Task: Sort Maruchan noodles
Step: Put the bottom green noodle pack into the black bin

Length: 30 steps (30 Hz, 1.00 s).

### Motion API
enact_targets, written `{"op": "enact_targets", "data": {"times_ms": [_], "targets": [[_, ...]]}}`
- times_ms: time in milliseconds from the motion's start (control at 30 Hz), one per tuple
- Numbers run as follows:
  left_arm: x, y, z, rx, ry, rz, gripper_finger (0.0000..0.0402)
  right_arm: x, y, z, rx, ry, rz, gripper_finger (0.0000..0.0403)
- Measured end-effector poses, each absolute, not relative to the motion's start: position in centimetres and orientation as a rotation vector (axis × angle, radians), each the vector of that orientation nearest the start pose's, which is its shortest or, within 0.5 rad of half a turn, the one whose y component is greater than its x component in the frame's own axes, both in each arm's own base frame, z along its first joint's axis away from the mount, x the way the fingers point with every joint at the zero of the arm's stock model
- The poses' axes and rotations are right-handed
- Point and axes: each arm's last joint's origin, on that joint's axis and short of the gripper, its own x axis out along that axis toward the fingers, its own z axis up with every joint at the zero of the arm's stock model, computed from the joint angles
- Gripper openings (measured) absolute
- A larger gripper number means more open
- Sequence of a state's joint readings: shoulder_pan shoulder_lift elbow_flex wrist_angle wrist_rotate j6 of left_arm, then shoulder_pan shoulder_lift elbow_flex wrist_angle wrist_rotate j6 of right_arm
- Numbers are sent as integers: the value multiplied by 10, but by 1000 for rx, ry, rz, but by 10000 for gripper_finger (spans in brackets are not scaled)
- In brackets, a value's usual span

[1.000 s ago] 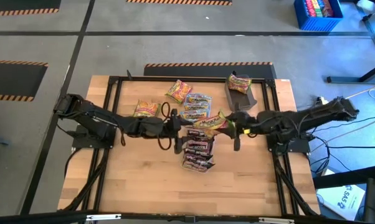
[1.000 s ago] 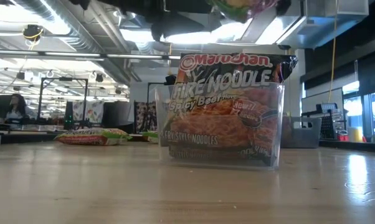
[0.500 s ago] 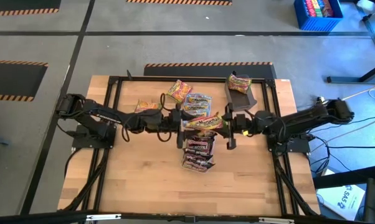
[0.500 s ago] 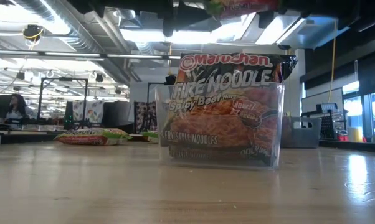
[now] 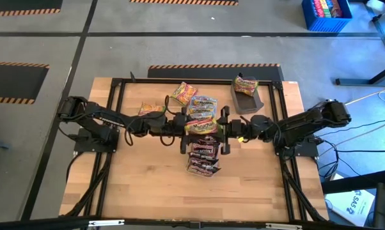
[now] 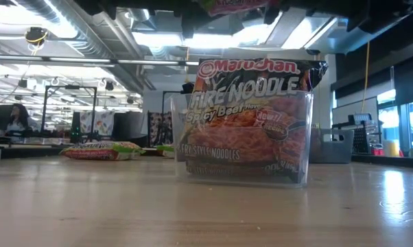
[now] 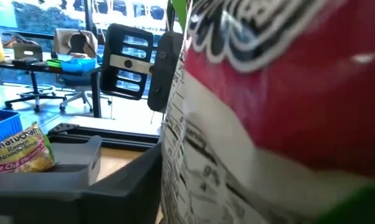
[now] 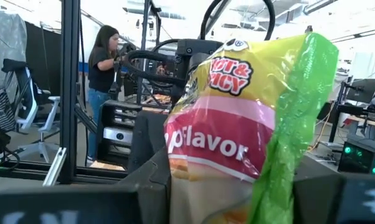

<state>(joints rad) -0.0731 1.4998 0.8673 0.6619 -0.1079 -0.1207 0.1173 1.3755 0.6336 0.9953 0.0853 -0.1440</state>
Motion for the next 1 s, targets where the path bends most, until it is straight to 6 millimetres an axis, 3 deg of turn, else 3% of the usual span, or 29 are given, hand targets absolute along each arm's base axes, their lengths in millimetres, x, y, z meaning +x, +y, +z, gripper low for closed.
{"op": "enact_targets", "data": {"times_ms": [233,467,600,800,900,1000], "targets": [[330,-21,270,-69,8,19,124,285,31,267,-104,-232,-11,152],[317,-19,271,-20,142,76,126,282,30,264,-40,-114,0,245],[300,-16,272,25,291,137,128,271,28,259,-35,66,-22,285],[293,-15,255,51,479,127,130,262,25,276,-34,161,-83,302],[295,-16,245,57,532,117,130,273,26,298,-83,165,-79,301],[298,-16,244,75,523,113,131,292,25,307,-125,285,-66,297]]}}
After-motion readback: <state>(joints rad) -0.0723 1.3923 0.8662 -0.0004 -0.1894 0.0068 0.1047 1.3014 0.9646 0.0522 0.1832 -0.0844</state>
